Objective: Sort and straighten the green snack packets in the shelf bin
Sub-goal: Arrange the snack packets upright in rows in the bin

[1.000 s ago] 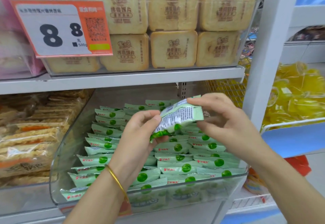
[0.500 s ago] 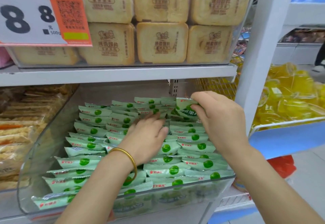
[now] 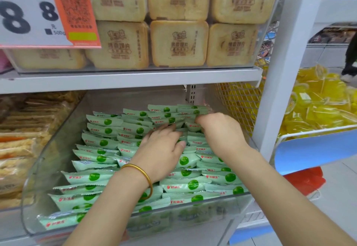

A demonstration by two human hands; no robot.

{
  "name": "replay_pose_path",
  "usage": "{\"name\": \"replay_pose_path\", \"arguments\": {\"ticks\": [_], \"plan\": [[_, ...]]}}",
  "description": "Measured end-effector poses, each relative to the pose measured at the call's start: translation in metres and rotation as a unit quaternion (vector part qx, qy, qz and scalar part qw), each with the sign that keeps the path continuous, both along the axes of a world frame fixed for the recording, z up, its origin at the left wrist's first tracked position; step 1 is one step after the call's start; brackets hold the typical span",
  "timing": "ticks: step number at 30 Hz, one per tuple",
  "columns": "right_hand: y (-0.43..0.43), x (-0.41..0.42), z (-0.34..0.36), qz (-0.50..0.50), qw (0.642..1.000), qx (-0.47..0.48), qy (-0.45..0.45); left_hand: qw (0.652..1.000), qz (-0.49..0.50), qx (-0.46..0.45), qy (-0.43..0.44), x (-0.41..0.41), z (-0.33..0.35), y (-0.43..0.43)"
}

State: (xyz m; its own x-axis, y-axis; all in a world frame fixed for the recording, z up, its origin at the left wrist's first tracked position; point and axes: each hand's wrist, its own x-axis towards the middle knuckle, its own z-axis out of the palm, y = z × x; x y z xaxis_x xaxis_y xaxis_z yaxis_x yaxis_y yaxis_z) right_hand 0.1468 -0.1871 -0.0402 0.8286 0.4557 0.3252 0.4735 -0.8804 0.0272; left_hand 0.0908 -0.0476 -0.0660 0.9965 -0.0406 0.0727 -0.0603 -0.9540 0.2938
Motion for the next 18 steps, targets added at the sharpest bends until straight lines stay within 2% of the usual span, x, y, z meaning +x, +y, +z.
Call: {"name": "replay_pose_path", "arguments": {"ticks": [3, 6, 9, 11, 18], "plan": [[-0.008, -0.009, -0.003, 0.002, 1.0, 0.016, 0.003, 1.0, 0.002, -0.014, -0.005, -0.002, 0.001, -0.001], [-0.015, -0.021, -0.009, 0.066, 0.996, 0.055, 0.002, 0.999, 0.008, -0.036, -0.01, -0.001, 0.002, 0.0], [-0.014, -0.024, -0.017, 0.062, 0.989, 0.027, 0.128, 0.999, 0.011, -0.044, -0.012, 0.0, 0.002, 0.0], [-0.013, -0.022, -0.018, 0.053, 0.984, 0.013, 0.168, 0.999, 0.012, -0.042, -0.009, 0.0, 0.002, 0.0], [-0.011, -0.022, -0.022, 0.051, 0.988, -0.003, 0.149, 0.998, 0.018, -0.051, -0.018, 0.001, 0.001, -0.001]]}}
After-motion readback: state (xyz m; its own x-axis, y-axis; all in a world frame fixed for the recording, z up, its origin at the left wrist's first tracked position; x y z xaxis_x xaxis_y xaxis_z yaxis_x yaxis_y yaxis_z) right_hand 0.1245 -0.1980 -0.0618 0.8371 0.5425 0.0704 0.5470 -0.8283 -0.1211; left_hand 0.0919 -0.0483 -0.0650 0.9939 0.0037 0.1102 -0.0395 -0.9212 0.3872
